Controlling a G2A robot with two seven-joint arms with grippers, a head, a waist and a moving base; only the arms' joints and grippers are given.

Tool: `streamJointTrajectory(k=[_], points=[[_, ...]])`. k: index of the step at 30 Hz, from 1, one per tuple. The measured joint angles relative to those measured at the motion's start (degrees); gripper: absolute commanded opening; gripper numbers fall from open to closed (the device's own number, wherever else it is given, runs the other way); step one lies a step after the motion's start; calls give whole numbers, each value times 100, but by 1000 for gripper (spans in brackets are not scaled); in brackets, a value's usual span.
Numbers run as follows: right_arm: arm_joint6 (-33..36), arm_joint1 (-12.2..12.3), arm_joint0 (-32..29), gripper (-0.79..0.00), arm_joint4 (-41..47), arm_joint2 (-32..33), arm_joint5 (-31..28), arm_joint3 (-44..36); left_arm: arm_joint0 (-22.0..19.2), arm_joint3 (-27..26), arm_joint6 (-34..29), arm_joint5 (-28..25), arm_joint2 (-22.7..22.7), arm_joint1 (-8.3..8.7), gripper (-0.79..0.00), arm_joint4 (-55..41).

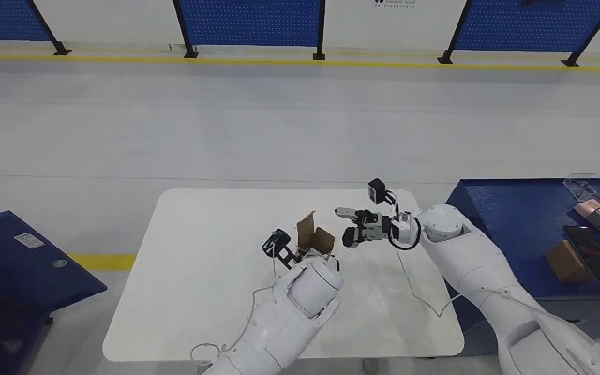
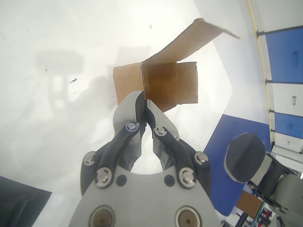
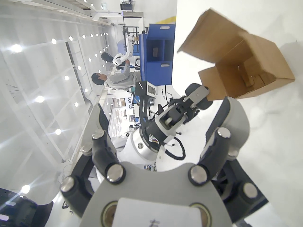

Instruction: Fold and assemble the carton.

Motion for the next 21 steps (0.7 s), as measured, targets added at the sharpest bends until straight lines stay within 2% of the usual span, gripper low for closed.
streamJointTrajectory(k=[6,12,13,14,15,18,21], points=[[117,36,-5,0,-354,60,385,-148,210,-476,-1271,0,-102,321,-785,794],[-80,72,47,0,-901,98,626,-81,810,-1215,-2293,0,-501,608,-785,1955],[-62,72,52,0,-1003,85,665,-95,940,-1375,-2537,0,-591,647,-619,2224],[-64,69,57,0,-1119,59,670,-128,1042,-1498,-2726,0,-660,670,-182,2430],[-71,66,59,0,-1225,40,667,-154,1145,-1619,-2916,0,-726,688,0,2643],[-80,65,60,0,-1255,31,658,-166,1487,-2083,-3515,0,-964,705,0,3367],[-80,65,60,0,-1243,33,658,-163,1881,-2754,-3969,0,-1234,654,0,3976]])
